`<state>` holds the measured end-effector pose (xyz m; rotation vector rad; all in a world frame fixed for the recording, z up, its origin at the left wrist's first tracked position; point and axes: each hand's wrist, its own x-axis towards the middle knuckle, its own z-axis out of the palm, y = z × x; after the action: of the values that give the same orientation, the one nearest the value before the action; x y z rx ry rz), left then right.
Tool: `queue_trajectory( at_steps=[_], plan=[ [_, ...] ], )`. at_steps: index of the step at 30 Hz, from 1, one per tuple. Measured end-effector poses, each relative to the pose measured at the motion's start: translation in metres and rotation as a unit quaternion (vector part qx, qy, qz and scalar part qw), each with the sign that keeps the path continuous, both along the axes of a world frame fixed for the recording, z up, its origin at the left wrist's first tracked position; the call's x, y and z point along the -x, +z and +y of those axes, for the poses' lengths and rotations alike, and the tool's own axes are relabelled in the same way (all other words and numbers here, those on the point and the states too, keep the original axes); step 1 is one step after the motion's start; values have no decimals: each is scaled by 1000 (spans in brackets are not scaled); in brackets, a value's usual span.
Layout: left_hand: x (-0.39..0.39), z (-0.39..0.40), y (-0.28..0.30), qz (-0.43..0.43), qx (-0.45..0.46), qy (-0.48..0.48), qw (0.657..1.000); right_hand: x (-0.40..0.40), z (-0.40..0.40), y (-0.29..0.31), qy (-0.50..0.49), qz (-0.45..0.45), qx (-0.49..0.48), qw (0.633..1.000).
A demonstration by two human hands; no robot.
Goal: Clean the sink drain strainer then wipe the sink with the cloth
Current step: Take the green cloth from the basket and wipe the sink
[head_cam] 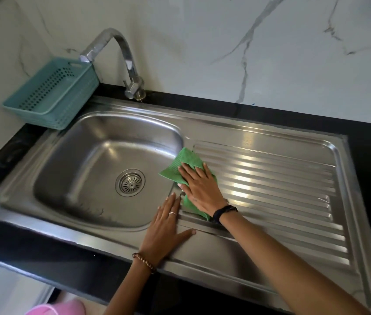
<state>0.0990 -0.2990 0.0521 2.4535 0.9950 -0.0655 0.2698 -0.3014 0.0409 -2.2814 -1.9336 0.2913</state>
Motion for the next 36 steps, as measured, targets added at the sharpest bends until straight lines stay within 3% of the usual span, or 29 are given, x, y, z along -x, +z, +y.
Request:
queue_trajectory(
  at_steps=[4,8,16,20,24,29,36],
  plan=[
    [2,-11,-3,38,-33,4,999,-9,-36,0,-13,15,-3,1000],
    [-9,-28,-2,54,-39,7,998,-46,-95,-2,-93,10,-7,996],
    [-90,-103,-1,50,-51,-167,983,-135,-227,4,-278,5,-2,960],
    [-106,-116,-2,69,-34,-199,977,-141,-256,12,-301,7,5,953],
    [-92,-106,-1,74,-40,-169,982,-115,-261,10,-343,-12,5,939],
    [-46,-71,0,65,-23,-59,996,-88,-235,10,-412,16,2,911],
    [6,-36,4,94,-8,38,995,-35,-159,11,-317,13,-14,948]
  ],
)
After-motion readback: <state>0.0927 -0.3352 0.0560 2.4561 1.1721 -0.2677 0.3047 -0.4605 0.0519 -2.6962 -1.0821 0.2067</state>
